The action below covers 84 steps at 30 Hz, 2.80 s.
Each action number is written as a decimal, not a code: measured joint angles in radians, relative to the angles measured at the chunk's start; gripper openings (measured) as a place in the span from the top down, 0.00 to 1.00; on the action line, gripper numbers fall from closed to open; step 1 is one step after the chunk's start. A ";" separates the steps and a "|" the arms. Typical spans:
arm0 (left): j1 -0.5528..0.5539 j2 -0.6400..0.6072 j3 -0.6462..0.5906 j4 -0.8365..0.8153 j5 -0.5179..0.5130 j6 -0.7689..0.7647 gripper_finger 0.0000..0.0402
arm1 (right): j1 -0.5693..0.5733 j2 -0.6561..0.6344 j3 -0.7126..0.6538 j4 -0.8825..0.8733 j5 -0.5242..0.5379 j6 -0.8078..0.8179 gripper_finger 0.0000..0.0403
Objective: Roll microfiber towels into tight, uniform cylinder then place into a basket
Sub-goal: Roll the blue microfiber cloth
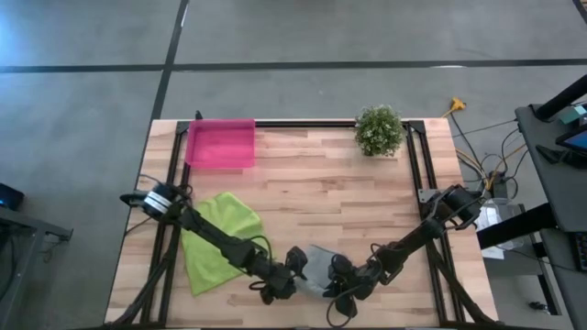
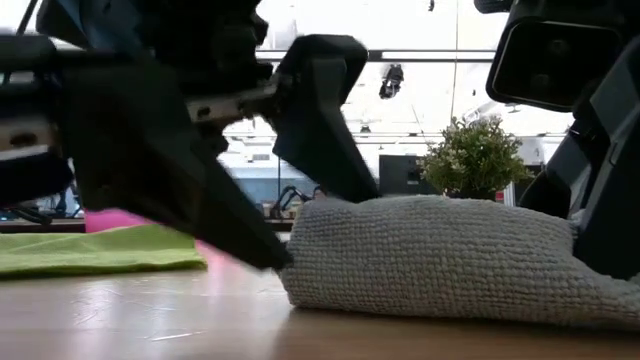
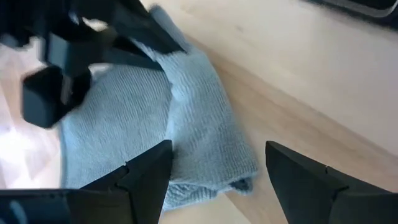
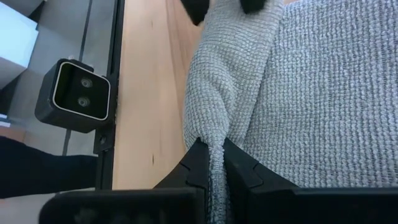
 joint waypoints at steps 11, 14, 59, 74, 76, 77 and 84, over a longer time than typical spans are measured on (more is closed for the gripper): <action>0.000 0.009 0.001 0.006 -0.014 -0.042 0.40 | 0.000 0.000 0.000 -0.002 0.001 -0.002 0.97; -0.001 0.009 0.001 0.007 -0.009 -0.096 0.40 | 0.000 0.000 0.000 -0.002 0.002 -0.004 0.97; 0.157 0.127 0.035 0.045 0.523 -1.168 1.00 | 0.010 -0.108 -0.004 -0.168 0.004 0.021 0.75; 0.193 0.116 0.051 0.042 0.585 -1.322 1.00 | 0.021 -0.272 -0.002 -0.295 0.030 -0.143 0.65; 0.195 0.116 0.058 0.037 0.591 -1.332 1.00 | 0.021 -0.278 -0.002 -0.315 0.035 -0.144 0.67; 0.195 0.116 0.062 0.036 0.591 -1.333 1.00 | 0.022 -0.278 -0.002 -0.317 0.038 -0.145 0.67; 0.204 0.118 0.079 0.024 0.599 -1.360 1.00 | 0.022 -0.236 -0.001 -0.236 0.060 -0.156 0.68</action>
